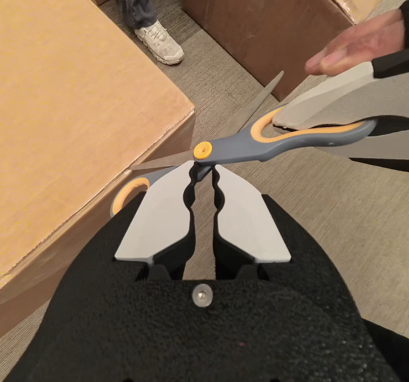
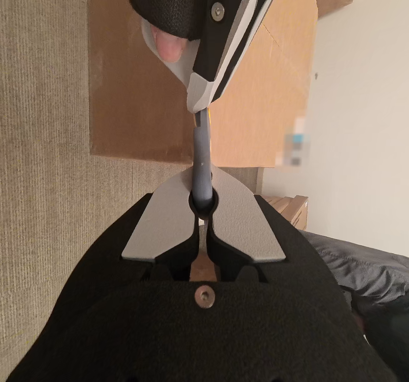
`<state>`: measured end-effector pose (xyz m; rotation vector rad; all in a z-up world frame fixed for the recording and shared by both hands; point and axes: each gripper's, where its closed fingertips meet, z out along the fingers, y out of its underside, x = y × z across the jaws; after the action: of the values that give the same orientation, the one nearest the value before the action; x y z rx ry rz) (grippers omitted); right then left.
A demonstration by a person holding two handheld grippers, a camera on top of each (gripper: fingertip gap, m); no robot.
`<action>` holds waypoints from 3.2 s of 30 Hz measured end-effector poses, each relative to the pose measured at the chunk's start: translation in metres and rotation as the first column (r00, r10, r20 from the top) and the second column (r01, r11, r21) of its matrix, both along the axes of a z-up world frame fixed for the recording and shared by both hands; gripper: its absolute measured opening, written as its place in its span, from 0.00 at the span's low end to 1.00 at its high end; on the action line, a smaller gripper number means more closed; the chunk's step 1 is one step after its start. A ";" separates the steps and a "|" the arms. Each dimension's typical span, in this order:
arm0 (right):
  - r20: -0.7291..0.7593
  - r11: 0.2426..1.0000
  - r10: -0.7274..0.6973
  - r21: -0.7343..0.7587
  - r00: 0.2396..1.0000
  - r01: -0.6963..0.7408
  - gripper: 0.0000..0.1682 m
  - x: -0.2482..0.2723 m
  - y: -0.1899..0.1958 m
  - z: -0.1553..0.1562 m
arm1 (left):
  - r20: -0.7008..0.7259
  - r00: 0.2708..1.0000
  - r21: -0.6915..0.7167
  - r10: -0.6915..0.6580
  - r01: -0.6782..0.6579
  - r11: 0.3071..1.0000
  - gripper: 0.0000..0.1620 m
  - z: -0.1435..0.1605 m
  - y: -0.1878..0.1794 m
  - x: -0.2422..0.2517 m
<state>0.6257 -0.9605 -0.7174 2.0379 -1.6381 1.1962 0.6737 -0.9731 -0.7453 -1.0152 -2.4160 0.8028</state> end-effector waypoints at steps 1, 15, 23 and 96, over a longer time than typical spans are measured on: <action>0.001 1.000 0.000 0.001 1.000 0.000 0.00 -0.002 0.000 0.000 | -0.001 1.000 0.000 -0.001 0.001 1.000 0.06 0.000 0.000 -0.002; -0.027 0.999 -0.033 0.006 0.999 0.034 0.00 -0.049 0.003 0.005 | -0.032 0.999 0.009 -0.034 0.034 0.999 0.07 0.002 0.004 -0.050; -0.038 0.998 -0.054 0.009 0.998 0.054 0.00 -0.076 0.006 0.003 | -0.037 0.998 0.008 -0.050 0.050 0.999 0.07 0.002 0.005 -0.077; 0.057 0.416 -0.902 0.386 0.429 0.824 0.00 0.371 -0.156 0.245 | -0.059 0.881 -0.063 -0.470 0.466 0.882 0.00 0.292 -0.284 0.469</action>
<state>0.9965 -1.1168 -0.4728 0.7438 -2.6320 0.8031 1.1425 -1.2576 -0.4529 -1.4839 -1.9682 0.7052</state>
